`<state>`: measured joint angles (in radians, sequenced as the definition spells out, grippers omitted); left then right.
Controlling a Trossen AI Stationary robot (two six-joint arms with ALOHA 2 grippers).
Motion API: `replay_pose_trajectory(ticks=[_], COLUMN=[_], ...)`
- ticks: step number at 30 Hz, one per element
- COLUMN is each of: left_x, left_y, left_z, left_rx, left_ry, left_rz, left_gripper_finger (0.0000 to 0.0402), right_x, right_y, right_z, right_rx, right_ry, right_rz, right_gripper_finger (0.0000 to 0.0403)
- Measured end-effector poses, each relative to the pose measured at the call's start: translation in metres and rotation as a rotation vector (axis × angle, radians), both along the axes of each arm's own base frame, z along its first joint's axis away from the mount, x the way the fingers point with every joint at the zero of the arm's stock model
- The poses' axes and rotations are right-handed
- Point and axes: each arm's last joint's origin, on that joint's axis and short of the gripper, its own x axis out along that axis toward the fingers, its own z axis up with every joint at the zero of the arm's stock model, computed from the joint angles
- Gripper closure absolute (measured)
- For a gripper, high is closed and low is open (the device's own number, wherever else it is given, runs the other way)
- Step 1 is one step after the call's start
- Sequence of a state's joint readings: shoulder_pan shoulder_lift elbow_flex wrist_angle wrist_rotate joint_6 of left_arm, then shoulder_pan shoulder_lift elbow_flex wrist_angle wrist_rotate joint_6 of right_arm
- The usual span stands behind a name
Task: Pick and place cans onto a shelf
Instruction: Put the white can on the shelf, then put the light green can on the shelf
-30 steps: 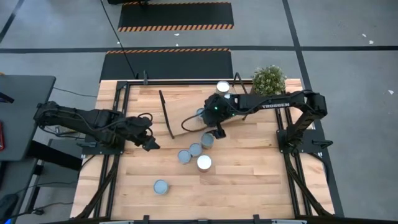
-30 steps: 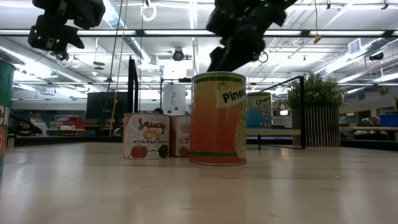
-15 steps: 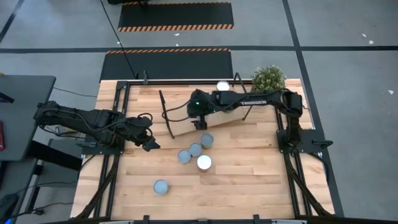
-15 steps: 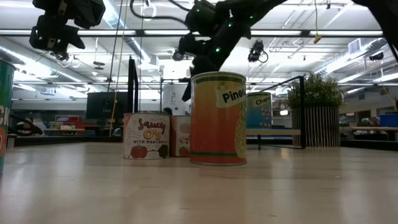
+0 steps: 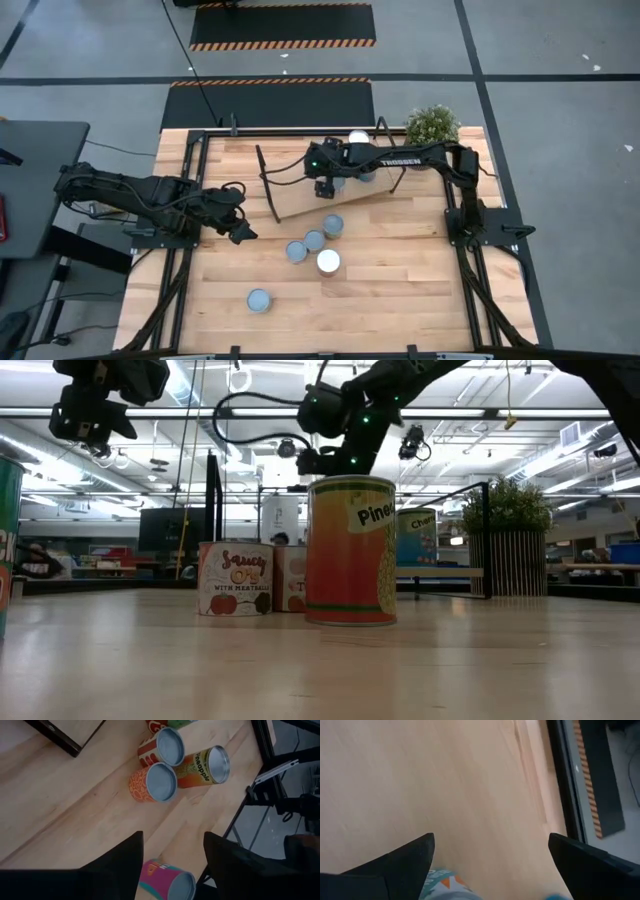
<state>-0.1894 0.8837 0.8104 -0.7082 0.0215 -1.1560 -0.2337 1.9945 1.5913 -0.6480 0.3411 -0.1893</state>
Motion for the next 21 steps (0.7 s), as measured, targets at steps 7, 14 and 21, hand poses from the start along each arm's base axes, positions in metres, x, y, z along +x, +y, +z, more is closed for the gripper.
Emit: replay_pose_trajectory(ticks=[7,14,21], left_x=[0.000,0.000,0.000], left_y=[0.000,0.000,0.000], left_z=[0.000,0.000,0.000], left_rx=[0.020,0.037,0.035], left_ry=[-0.004,-0.006,-0.006], left_rz=[-0.020,-0.037,-0.036], left_gripper_finger=[0.0189,0.0189,0.0189], right_x=[-0.013,-0.015,-0.007], right_y=[-0.004,-0.002,0.013], right_z=[-0.005,0.016,0.023], right_rx=[0.044,0.088,0.317], right_ry=[0.102,0.028,-0.075], right_rz=[-0.069,-0.031,0.333], right_gripper_finger=[0.0015,0.0024,0.0028])
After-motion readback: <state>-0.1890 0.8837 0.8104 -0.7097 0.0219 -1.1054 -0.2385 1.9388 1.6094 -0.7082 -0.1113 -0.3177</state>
